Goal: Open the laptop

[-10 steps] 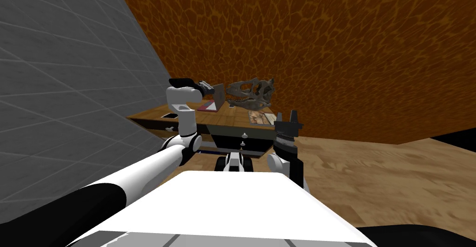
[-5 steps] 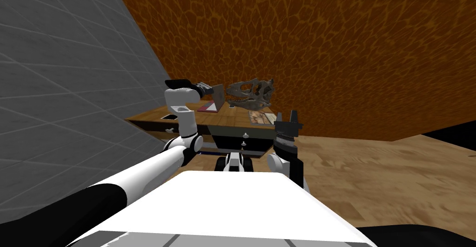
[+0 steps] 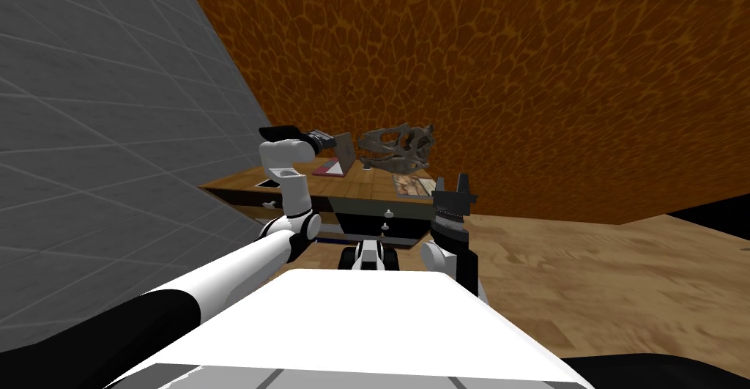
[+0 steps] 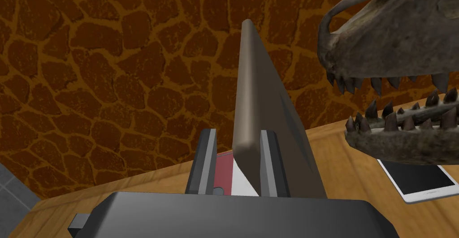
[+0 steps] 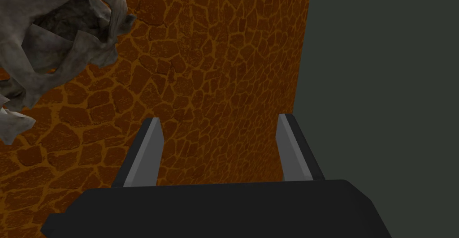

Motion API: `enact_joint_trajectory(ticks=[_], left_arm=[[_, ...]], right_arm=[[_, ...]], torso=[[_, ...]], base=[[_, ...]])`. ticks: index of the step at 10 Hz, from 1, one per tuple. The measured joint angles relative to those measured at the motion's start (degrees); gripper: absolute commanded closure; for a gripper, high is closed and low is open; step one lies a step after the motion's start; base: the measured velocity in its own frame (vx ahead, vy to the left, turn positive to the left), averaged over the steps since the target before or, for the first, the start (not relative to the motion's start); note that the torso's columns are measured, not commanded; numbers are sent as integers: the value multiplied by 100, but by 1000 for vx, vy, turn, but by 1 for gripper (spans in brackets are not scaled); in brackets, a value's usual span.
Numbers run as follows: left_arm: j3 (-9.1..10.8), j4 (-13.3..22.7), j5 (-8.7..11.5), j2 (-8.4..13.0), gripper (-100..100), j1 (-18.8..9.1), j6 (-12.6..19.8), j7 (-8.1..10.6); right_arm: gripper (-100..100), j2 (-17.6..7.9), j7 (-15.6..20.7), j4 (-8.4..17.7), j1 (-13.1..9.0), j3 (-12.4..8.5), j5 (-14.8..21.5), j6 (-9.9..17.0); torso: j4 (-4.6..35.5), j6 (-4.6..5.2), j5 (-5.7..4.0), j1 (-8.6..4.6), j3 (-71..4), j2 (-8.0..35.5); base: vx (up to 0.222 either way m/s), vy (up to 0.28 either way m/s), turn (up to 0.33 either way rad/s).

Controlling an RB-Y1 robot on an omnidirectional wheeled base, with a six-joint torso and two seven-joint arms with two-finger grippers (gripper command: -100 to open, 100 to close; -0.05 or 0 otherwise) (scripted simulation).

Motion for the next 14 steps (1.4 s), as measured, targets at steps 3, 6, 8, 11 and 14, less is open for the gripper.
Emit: enact_joint_trajectory(ticks=[3, 6, 8, 11, 14], left_arm=[[302, -9, 244, -253, 100, 198, -243, 276], [383, 37, 280, -376, 100, 255, -330, 389], [520, 57, 377, -447, 100, 313, -388, 511], [529, 44, 387, -495, 100, 392, -430, 517], [611, -6, 390, -572, 100, 433, -433, 606]], right_arm=[[0, 0, 0, 0, 0, 0, 0, 0], [0, 0, 0, 0, 0, 0, 0, 0], [0, 0, 0, 0, 0, 0, 0, 0], [0, 0, 0, 0, 0, 0, 0, 0], [0, 0, 0, 0, 0, 0, 0, 0]], torso=[[-38, -9, 25, 24, -13, -25], [-45, -3, 21, 20, -34, -52], [-53, 8, 17, 6, -40, -62], [-51, 22, 5, -19, -45, -67], [-54, 38, 2, -33, -40, -63]], base=[[5, 47, -24], [-2, 32, 14], [3, 24, -14], [-5, 13, 26], [5, 8, -24]])
